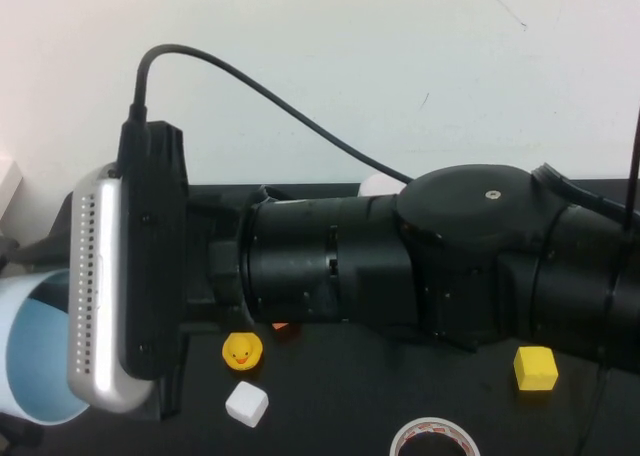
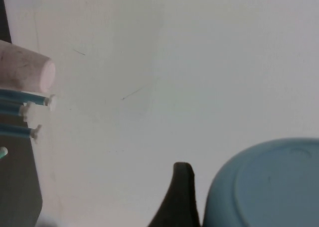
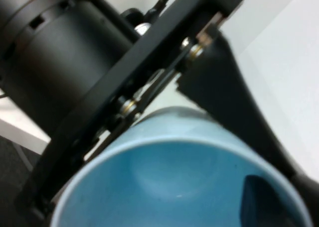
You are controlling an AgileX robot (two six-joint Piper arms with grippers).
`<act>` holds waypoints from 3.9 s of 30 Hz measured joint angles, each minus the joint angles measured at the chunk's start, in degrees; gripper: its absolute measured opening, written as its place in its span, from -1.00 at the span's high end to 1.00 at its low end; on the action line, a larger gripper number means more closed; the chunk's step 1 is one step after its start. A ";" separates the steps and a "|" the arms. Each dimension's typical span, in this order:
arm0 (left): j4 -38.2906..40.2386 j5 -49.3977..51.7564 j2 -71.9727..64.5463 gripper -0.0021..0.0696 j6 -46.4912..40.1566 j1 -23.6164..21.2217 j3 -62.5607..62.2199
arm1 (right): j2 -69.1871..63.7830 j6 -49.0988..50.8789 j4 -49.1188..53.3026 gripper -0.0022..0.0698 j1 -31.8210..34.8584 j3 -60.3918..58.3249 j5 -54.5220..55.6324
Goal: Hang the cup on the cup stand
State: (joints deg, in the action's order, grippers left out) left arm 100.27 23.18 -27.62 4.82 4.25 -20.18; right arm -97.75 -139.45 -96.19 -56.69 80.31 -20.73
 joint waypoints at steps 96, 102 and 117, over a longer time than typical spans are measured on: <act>-2.62 -1.48 -122.20 -0.86 -96.28 31.09 -111.35 | 86.44 22.06 -5.31 0.94 -0.31 -60.13 92.04; -2.62 -2.22 -120.89 -0.98 -94.14 31.09 -111.35 | 86.44 22.06 -5.31 0.94 -0.31 -60.13 92.04; -44.78 6.21 -101.27 0.67 -68.92 28.70 -111.35 | 86.44 20.67 -5.31 0.94 -0.31 -62.34 63.39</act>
State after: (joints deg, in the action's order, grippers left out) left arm 55.49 29.39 -128.88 -64.10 32.95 -131.53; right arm -11.31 -118.78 -101.49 -57.00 17.97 42.66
